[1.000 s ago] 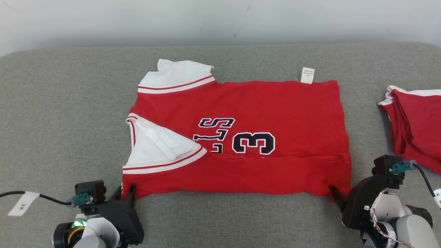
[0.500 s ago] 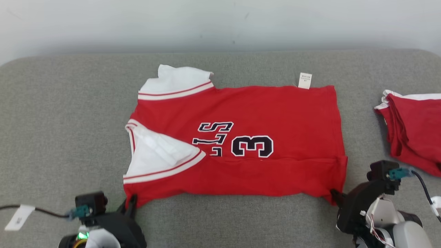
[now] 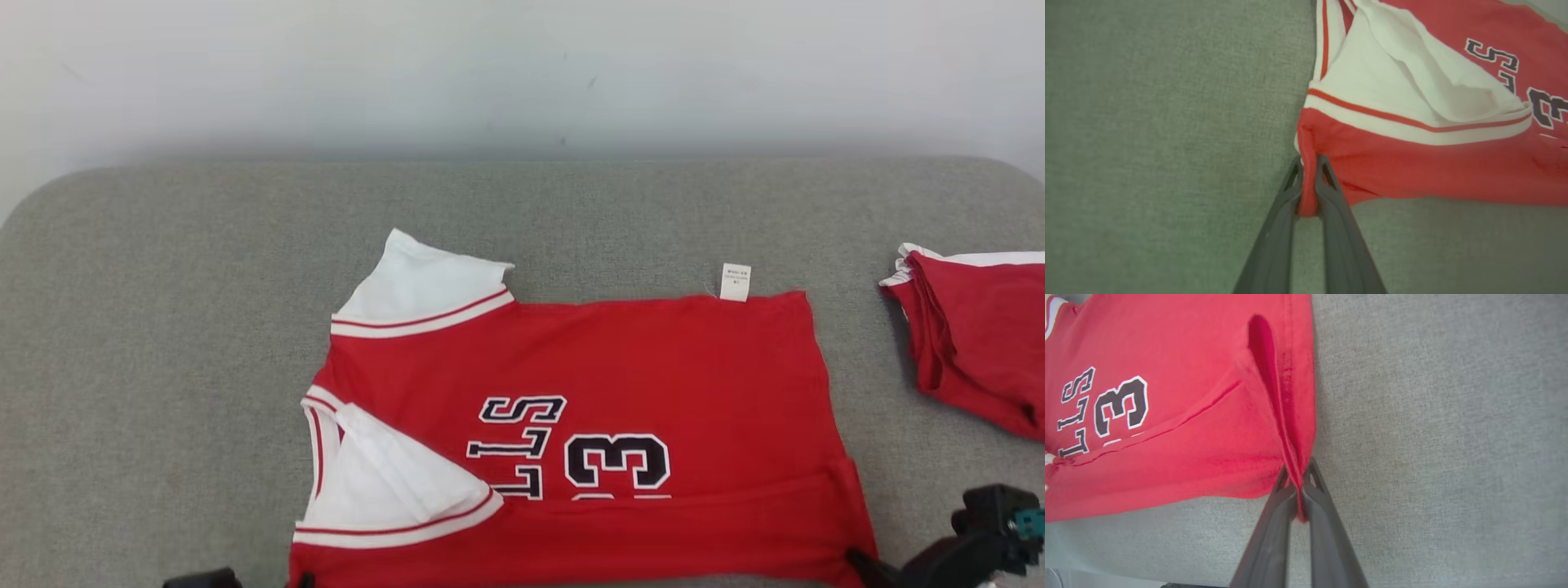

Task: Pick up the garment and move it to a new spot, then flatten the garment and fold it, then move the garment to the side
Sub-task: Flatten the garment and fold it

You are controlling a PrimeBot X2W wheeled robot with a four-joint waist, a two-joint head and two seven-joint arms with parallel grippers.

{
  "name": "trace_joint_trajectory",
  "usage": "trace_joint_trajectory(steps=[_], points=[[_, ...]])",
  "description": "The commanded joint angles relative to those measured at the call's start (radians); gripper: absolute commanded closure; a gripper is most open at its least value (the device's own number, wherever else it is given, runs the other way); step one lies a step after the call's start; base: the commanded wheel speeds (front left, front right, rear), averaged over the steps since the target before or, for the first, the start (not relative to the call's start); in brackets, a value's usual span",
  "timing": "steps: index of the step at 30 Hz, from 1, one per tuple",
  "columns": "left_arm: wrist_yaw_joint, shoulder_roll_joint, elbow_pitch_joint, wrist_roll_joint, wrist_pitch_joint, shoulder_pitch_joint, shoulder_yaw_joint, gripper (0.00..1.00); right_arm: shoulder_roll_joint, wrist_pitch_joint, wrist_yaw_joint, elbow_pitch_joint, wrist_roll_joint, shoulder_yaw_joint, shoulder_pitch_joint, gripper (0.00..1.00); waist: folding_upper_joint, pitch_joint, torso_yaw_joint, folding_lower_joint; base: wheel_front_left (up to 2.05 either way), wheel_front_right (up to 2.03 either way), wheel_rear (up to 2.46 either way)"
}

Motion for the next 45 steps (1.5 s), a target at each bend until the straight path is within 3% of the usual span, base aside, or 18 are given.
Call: trace_joint_trajectory(steps=[1,10,11,12,13,23,28,33,40,45], points=[[0.012,0.007,-0.022,0.0,0.004,0.03,-0.001,1.0,-0.002,0.002,0.0,-0.007,0.014,-0.011,0.026,1.0,-0.0001,-0.001,-0.002,0.0,0.0,0.0,0.0],[0.08,0.025,-0.105,-0.008,0.012,0.15,0.007,1.0,-0.002,-0.02,0.0,0.033,0.052,-0.015,0.113,1.0,-0.0001,-0.011,-0.011,0.0,0.0,0.0,0.0],[0.083,0.028,-0.106,-0.006,0.011,0.156,0.006,0.99,-0.002,-0.024,0.0,0.045,0.054,-0.01,0.115,0.67,-0.0001,-0.013,-0.013,0.0,0.0,0.0,0.0],[0.087,0.029,-0.105,-0.002,0.009,0.159,0.006,0.1,-0.002,-0.021,0.0,0.06,0.051,-0.007,0.116,0.0,-0.0001,-0.015,-0.015,0.0,0.0,0.0,0.0],[0.088,0.03,-0.104,-0.001,0.008,0.161,0.006,0.0,-0.002,-0.028,0.0,0.066,0.046,-0.004,0.112,0.0,-0.0001,-0.016,-0.016,0.0,0.0,0.0,0.0],[0.138,0.088,-0.178,0.007,0.005,0.165,0.06,0.0,-0.001,-0.079,0.0,0.007,0.002,-0.025,0.061,0.0,-0.0001,-0.027,-0.018,0.0,0.0,0.0,0.0],[0.127,0.148,-0.249,0.07,0.031,0.018,0.066,0.0,-0.001,-0.077,0.0,-0.104,-0.079,0.0,-0.058,0.0,-0.0001,-0.001,-0.029,0.0,0.0,0.0,0.0],[0.079,0.148,-0.198,0.119,0.106,-0.233,0.029,0.0,-0.008,-0.084,0.0,-0.098,-0.142,0.092,-0.229,0.0,-0.0001,0.067,-0.051,0.0,0.0,0.0,0.0],[-0.054,0.086,0.06,0.167,0.223,-0.629,-0.057,0.0,-0.05,-0.09,0.0,-0.014,-0.155,0.268,-0.452,0.0,-0.0001,0.206,-0.104,0.0,0.0,0.0,0.0],[-0.12,0.057,0.237,0.189,0.271,-0.793,-0.097,0.0,-0.08,-0.115,0.0,0.037,-0.146,0.338,-0.558,0.0,-0.0001,0.279,-0.15,0.0,0.0,0.0,0.0]])
